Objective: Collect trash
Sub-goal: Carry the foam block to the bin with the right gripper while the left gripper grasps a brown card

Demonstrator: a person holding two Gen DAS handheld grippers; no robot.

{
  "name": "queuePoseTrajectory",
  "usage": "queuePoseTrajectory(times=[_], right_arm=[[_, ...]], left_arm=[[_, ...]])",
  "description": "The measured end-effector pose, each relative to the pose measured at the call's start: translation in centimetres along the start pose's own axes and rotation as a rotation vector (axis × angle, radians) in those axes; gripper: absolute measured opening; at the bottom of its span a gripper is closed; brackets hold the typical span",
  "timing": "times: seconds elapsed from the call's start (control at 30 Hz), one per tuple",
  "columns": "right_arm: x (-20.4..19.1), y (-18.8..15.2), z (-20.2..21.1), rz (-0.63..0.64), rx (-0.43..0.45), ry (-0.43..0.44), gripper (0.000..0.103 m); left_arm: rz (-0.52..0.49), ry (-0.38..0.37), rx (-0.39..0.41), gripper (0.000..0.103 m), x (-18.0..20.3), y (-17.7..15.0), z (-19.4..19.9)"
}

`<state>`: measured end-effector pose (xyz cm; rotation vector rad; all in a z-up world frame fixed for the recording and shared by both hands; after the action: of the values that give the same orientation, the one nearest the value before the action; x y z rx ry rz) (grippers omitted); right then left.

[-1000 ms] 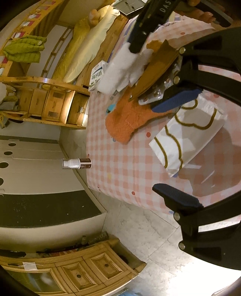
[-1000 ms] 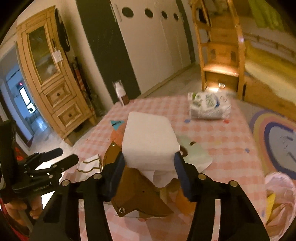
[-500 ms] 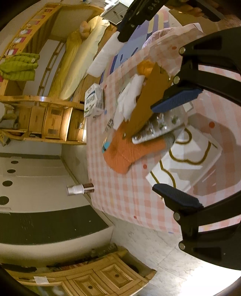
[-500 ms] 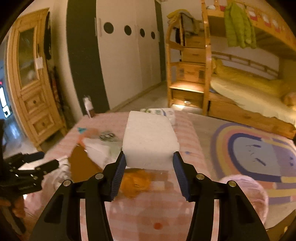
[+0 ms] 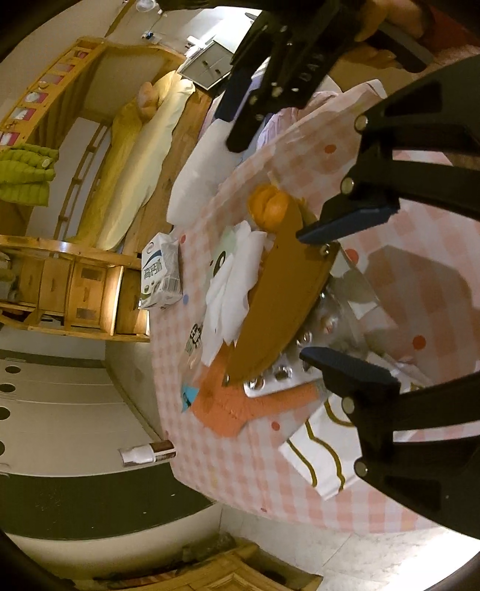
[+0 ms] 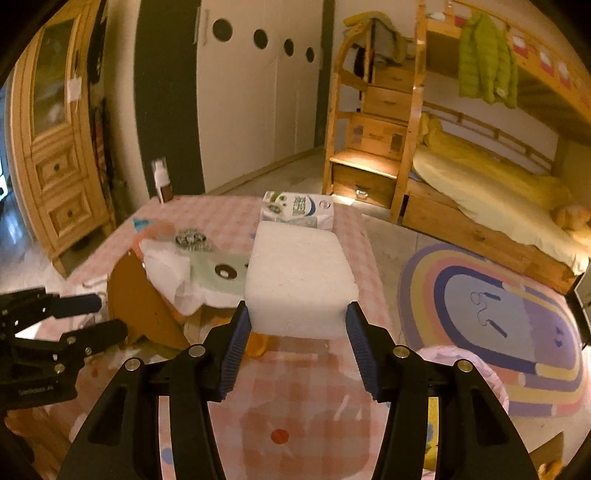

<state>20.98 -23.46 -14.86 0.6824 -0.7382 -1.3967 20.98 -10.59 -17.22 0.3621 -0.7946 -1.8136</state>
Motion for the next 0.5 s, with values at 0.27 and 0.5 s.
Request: queuePoseTrajectory(times=[0.27,0.5], right_arm=[[-1.7,-1.5,-0.5,0.073,-0.061,0.053,0.054],[-2.1,-1.8,-0.2,0.09,-0.064,0.066,0.054]], left_arm=[[0.064,-0.021,-0.029,0.052,0.4,0.8,-1.9],[0.089,-0.068,0.024,0.014,0.3,1.2,-0.4]])
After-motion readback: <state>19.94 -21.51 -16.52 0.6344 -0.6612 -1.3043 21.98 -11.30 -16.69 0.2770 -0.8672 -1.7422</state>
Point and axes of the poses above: each gripper's, at about its wrist camera, not at the fingertips, and z roughly against the way its jaws point, x to its right, y to its top, the point moved 10 cm from there along -z, roughly the way its jaws point
